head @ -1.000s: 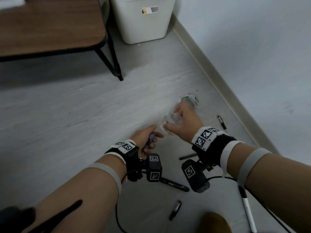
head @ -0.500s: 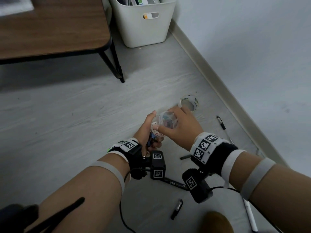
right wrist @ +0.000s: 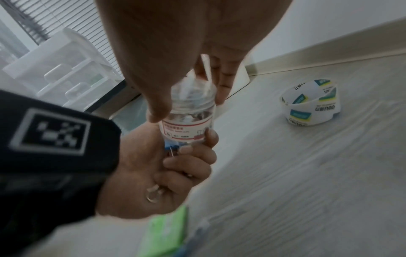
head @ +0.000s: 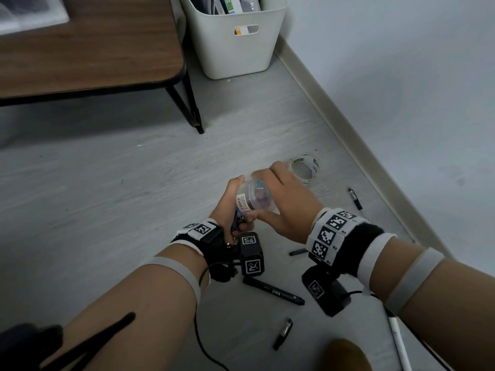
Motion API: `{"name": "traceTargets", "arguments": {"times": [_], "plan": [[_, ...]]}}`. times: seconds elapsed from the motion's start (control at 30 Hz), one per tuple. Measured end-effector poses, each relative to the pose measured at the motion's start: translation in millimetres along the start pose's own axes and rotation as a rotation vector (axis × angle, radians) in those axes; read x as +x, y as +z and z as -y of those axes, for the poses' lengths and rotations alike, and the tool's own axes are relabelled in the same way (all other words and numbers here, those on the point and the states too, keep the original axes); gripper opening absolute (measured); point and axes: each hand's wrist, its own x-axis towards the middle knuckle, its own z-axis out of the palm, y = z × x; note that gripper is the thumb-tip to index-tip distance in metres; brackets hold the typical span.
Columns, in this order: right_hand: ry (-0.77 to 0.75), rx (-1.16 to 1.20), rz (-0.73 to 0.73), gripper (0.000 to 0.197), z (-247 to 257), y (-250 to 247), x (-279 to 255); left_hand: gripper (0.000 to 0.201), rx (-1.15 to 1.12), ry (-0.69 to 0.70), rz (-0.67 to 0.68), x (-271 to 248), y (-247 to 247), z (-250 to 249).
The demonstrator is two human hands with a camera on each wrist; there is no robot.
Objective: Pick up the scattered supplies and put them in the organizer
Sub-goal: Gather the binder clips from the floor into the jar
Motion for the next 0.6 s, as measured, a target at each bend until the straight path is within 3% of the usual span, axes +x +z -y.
{"name": "traceTargets", "arguments": {"times": [0.17, 0.27, 0.4, 0.53, 0.6], "plan": [[-0.063, 0.032, 0.042, 0.069, -11, 4, -10, 0.074, 0.103, -0.065, -0.024, -4, -6, 7], [-0.061, 0.011, 0.035, 0.069, -23, 10, -19, 0.070, 0.104, -0.119, -0.146, -4, -11, 9], [0.333, 0.140, -0.042, 0.067, -39, 24, -31, 0.075, -0.051, -0.048, -0.224, 0, -29, 16], [0.457, 0.134, 0.188, 0.067, -52, 54, -45, 0.075, -0.093, -0.046, -0.121, -9, -24, 7], [0.487, 0.080, 0.273, 0.079, -57, 67, -50, 0.079, -0.106, -0.090, -0.078, -16, -18, 3]]}}
